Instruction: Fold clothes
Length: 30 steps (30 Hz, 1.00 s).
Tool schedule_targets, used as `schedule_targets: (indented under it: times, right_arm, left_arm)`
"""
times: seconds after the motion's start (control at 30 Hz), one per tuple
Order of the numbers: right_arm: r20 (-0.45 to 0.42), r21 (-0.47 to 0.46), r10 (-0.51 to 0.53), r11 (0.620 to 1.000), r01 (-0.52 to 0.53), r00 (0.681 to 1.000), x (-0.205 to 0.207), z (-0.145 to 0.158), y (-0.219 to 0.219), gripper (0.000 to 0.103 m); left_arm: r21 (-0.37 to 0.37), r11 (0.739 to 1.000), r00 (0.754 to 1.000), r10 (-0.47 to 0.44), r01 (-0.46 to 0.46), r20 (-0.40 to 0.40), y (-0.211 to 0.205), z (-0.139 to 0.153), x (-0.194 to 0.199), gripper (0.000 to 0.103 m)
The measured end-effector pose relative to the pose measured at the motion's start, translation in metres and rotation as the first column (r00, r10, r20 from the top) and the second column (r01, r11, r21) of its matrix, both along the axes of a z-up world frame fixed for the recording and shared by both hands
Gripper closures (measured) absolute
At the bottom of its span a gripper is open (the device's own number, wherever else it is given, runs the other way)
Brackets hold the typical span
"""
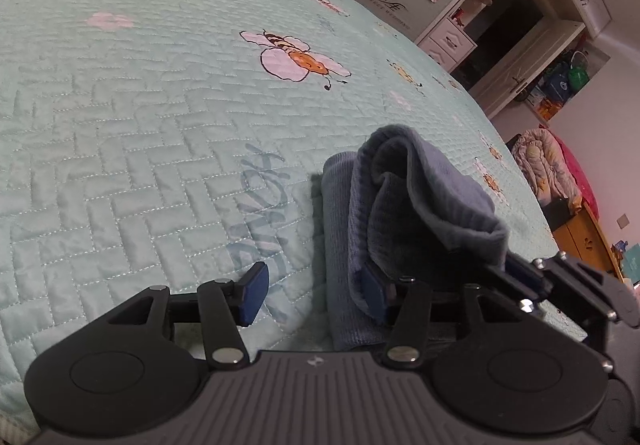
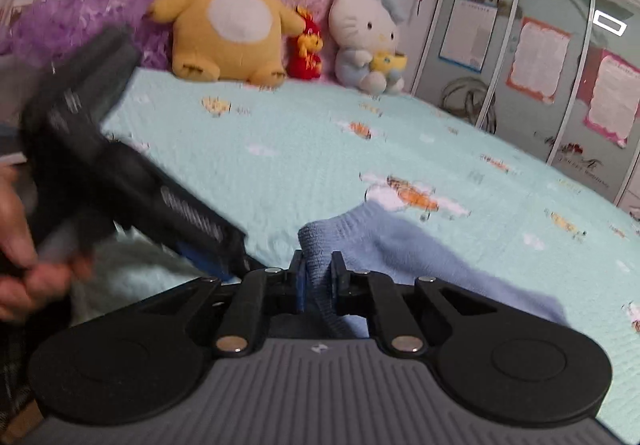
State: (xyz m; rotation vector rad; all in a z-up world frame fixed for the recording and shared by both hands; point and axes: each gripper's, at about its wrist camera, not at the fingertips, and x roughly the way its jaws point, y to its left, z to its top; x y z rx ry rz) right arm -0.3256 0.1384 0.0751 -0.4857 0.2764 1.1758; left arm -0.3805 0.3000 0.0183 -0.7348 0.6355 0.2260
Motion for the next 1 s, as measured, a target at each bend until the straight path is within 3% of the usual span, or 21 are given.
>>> schedule_targets:
  times: [0.13,0.23,0.37,0.6,0.63,0.7,0.77,0.8,0.87,0.97,1.0]
  right_arm:
    - [0.022,-0.076,0.027,0.997,-0.025,0.999,-0.006,-0.022,0.012,0.092]
    - [0.082,-0.069,0.045,0.997,-0.039,0.996,-0.010,-0.040,0.012,0.092]
    - [0.143,-0.049,0.044,0.998,-0.038,0.989,-0.015,-0.048,0.009,0.090]
    - [0.323,-0.071,0.033,0.997,-0.010,0.946,-0.035,-0.068,0.014,0.089]
    - [0.340,-0.072,0.031,0.997,-0.007,0.940,-0.036,-0.069,0.015,0.089]
    - [0.350,-0.071,0.027,0.997,-0.002,0.936,-0.037,-0.071,0.013,0.089]
    - [0.298,-0.056,0.022,0.998,-0.006,0.954,-0.029,-0.065,0.006,0.089]
    - [0.225,-0.038,0.022,0.999,-0.013,0.974,-0.020,-0.059,-0.001,0.089]
    - [0.046,0.022,0.038,0.999,-0.039,0.998,-0.001,-0.042,-0.021,0.085]
    - [-0.192,0.211,0.051,0.977,-0.010,0.980,0.038,-0.013,-0.073,0.075]
    - [-0.250,0.238,0.010,0.970,0.051,0.968,0.059,-0.008,-0.090,0.064]
  left_arm:
    - [-0.017,1.000,1.000,-0.006,0.006,-0.005,0.003,-0.004,0.000,0.050]
    - [-0.026,1.000,1.000,0.007,-0.008,-0.010,0.006,-0.003,-0.003,0.052]
    - [0.093,0.986,0.990,0.138,-0.141,0.032,0.003,0.027,-0.017,0.054]
    - [0.149,0.985,0.991,-0.096,0.082,0.090,-0.033,0.051,0.053,0.048]
    - [0.140,0.985,0.991,-0.108,0.096,0.082,-0.034,0.048,0.063,0.050]
    - [0.096,0.993,0.997,-0.069,0.065,0.042,-0.027,0.027,0.075,0.072]
    - [0.149,0.986,0.997,-0.073,0.069,0.022,-0.027,0.026,0.075,0.085]
    - [0.170,0.983,0.997,-0.077,0.073,0.012,-0.025,0.025,0.074,0.094]
    - [0.178,0.981,0.997,-0.076,0.074,0.004,-0.019,0.022,0.071,0.098]
    - [0.215,0.974,0.997,-0.077,0.076,-0.006,-0.023,0.024,0.068,0.098]
    - [0.257,0.963,0.997,-0.078,0.079,-0.015,-0.030,0.024,0.070,0.098]
